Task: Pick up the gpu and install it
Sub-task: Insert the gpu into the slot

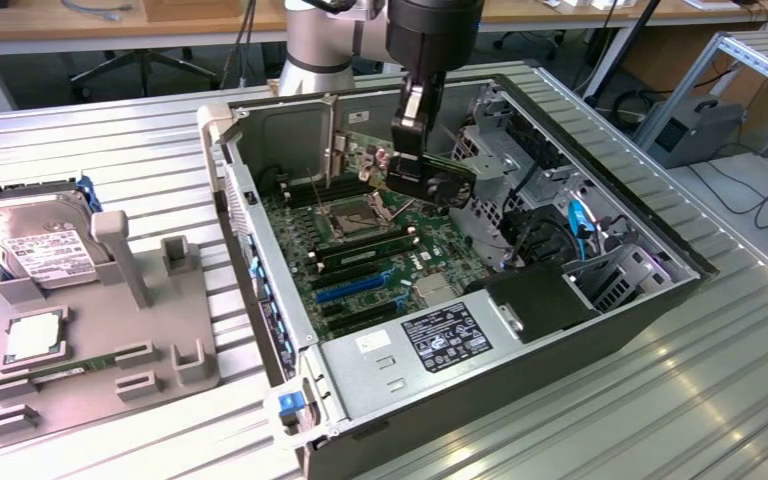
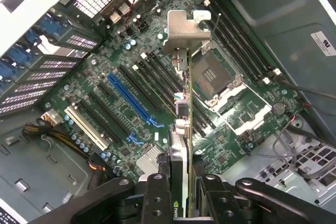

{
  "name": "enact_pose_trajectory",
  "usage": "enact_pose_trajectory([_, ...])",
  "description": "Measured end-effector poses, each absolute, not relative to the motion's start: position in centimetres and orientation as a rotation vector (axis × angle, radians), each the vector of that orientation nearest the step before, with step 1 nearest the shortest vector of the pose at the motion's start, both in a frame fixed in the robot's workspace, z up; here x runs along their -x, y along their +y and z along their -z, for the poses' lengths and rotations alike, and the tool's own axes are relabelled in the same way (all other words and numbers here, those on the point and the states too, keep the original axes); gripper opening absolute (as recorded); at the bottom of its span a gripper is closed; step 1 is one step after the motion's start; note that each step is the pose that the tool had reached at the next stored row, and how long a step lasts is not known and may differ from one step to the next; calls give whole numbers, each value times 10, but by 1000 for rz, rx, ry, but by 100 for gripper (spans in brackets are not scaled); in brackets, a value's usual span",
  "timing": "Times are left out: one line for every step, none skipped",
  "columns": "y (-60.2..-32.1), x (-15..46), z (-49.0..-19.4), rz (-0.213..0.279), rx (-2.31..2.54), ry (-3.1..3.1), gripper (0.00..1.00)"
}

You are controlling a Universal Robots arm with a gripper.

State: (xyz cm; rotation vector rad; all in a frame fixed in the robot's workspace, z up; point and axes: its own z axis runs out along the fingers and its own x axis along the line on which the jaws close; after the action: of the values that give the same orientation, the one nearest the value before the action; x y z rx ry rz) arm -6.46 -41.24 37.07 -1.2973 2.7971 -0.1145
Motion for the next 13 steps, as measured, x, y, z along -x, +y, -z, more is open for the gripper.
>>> enact_pose_trajectory([-412,65,-371,115,1307,2792,27])
enact_pose_trajectory([-412,65,-371,115,1318,2787,27])
enact_pose_trajectory([-412,65,-371,115,1326,2783,27])
enact_pose_trajectory([-412,65,-371,115,1332,2780,27])
enact_pose_trajectory([-412,65,-371,115,1338,2778,27])
enact_pose_trajectory([-412,65,-371,116,1344,2774,27])
enact_pose_trajectory([-412,65,-371,116,1350,2772,27])
enact_pose_trajectory([-412,65,-371,116,1355,2769,27])
enact_pose_trajectory([-412,65,-371,116,1361,2766,27])
enact_pose_trajectory([-412,65,-371,116,1367,2763,27])
enact_pose_trajectory([-412,65,-371,117,1374,2759,27])
enact_pose_trajectory([-412,65,-371,117,1380,2757,27])
enact_pose_trajectory([-412,65,-371,117,1385,2754,27])
